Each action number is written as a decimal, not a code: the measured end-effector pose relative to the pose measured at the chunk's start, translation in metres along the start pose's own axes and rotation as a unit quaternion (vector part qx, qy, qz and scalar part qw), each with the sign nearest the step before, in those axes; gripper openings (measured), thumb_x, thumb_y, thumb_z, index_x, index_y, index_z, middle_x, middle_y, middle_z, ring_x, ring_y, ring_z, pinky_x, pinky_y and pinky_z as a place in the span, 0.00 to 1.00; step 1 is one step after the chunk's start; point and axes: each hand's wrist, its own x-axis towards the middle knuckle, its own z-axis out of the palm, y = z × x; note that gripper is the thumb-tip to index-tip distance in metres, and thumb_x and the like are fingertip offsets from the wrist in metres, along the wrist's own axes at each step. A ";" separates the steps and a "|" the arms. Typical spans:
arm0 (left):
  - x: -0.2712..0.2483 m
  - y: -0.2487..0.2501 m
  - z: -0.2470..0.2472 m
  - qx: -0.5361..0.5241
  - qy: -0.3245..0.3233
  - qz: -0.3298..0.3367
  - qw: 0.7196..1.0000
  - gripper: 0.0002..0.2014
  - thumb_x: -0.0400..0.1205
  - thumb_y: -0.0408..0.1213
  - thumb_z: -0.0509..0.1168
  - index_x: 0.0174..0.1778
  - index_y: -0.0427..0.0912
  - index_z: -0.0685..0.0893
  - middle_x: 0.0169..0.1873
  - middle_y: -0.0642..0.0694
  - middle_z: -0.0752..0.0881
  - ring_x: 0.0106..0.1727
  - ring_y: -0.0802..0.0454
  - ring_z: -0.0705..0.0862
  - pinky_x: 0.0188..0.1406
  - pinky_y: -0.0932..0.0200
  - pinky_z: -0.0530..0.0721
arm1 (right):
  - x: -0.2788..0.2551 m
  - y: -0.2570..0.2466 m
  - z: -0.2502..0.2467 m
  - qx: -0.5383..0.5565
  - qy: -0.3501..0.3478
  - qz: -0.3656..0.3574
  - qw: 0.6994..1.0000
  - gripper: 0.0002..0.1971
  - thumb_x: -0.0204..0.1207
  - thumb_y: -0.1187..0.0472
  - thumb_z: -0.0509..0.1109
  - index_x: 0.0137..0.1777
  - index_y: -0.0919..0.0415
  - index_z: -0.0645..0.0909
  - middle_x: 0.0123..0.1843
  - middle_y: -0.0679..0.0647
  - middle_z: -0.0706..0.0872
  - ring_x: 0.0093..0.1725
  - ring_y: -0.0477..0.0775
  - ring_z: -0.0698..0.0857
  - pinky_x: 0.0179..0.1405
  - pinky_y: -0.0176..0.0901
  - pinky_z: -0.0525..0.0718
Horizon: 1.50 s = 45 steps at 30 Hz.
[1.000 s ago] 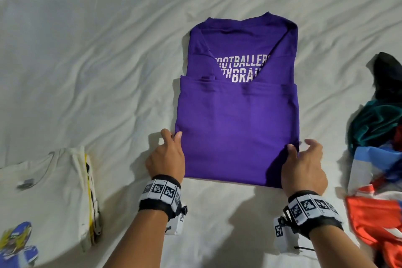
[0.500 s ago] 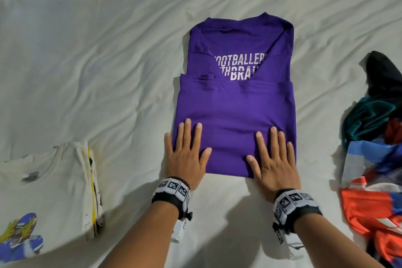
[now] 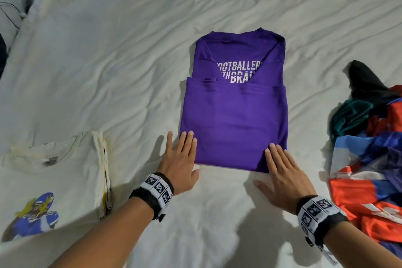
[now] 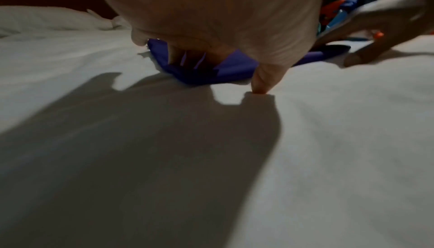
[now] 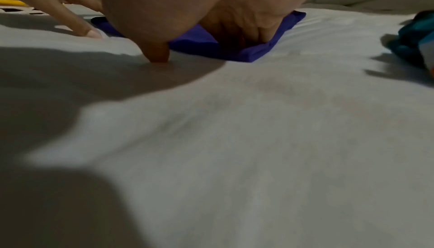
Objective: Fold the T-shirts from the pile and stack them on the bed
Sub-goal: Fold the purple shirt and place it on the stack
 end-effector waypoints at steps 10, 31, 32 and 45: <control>0.018 0.008 -0.024 0.103 -0.023 0.009 0.994 0.26 0.83 0.32 0.57 0.79 0.29 0.71 0.75 0.26 0.75 0.74 0.28 0.76 0.80 0.21 0.59 | 0.023 -0.011 -0.012 -0.081 -0.033 0.017 0.996 0.27 0.70 0.70 0.47 0.58 0.84 0.83 0.52 0.81 0.86 0.50 0.80 0.89 0.53 0.71 0.89; -0.012 -0.036 -0.152 -0.278 -0.174 0.019 0.944 0.17 0.76 0.32 0.68 0.25 0.39 0.68 0.28 0.38 0.73 0.31 0.42 0.69 0.30 0.52 0.65 | -0.006 -0.018 -0.172 0.032 -0.227 0.158 0.960 0.17 0.72 0.54 0.62 0.58 0.54 0.83 0.61 0.57 0.87 0.59 0.64 0.87 0.51 0.46 0.82; -0.002 -0.043 -0.158 -0.286 -0.147 0.003 0.947 0.16 0.74 0.34 0.68 0.25 0.39 0.68 0.28 0.37 0.74 0.32 0.41 0.70 0.32 0.52 0.68 | 0.003 -0.010 -0.177 0.053 -0.213 0.171 0.961 0.14 0.70 0.54 0.62 0.53 0.53 0.83 0.58 0.57 0.87 0.57 0.64 0.87 0.49 0.46 0.81; 0.137 -0.081 -0.121 -0.444 0.074 -0.225 0.864 0.07 0.76 0.40 0.73 0.48 0.50 0.92 0.50 0.44 0.91 0.54 0.40 0.88 0.58 0.48 0.87 | 0.122 0.062 -0.125 0.287 0.027 0.325 0.901 0.10 0.80 0.59 0.69 0.60 0.55 0.84 0.56 0.65 0.88 0.54 0.69 0.84 0.52 0.51 0.81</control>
